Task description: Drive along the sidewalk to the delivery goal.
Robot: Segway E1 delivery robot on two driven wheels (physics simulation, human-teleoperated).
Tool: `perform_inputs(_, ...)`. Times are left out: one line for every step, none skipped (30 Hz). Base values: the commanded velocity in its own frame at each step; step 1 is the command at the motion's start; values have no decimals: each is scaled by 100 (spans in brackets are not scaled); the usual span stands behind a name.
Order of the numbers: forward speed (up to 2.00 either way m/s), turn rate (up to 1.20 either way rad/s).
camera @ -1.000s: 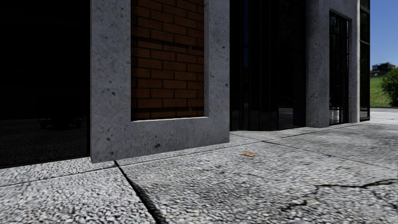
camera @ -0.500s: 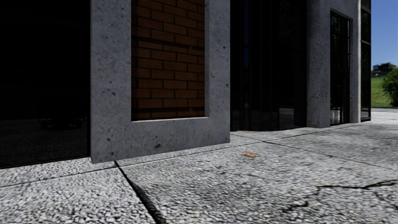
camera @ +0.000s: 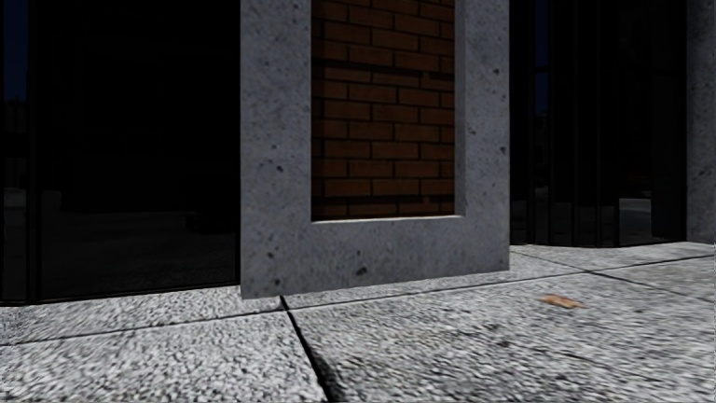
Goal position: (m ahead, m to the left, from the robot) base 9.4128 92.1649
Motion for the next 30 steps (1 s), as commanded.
perform_inputs(80, 68)
perform_inputs(82, 68)
perform_inputs(84, 70)
perform_inputs(85, 72)
perform_inputs(86, 79)
perform_inputs(86, 81)
perform_inputs(86, 81)
perform_inputs(86, 82)
perform_inputs(87, 82)
perform_inputs(87, 82)
perform_inputs(88, 82)
perform_inputs(91, 82)
perform_inputs(96, 82)
perform_inputs(98, 82)
perform_inputs(99, 82)
perform_inputs(99, 84)
perform_inputs(99, 89)
perform_inputs(99, 93)
perform_inputs(99, 93)
perform_inputs(99, 94)
perform_inputs(99, 94)
perform_inputs(99, 94)
perform_inputs(99, 94)
perform_inputs(99, 94)
perform_inputs(99, 94)
perform_inputs(99, 94)
perform_inputs(99, 94)
perform_inputs(99, 94)
perform_inputs(100, 95)
perform_inputs(100, 95)
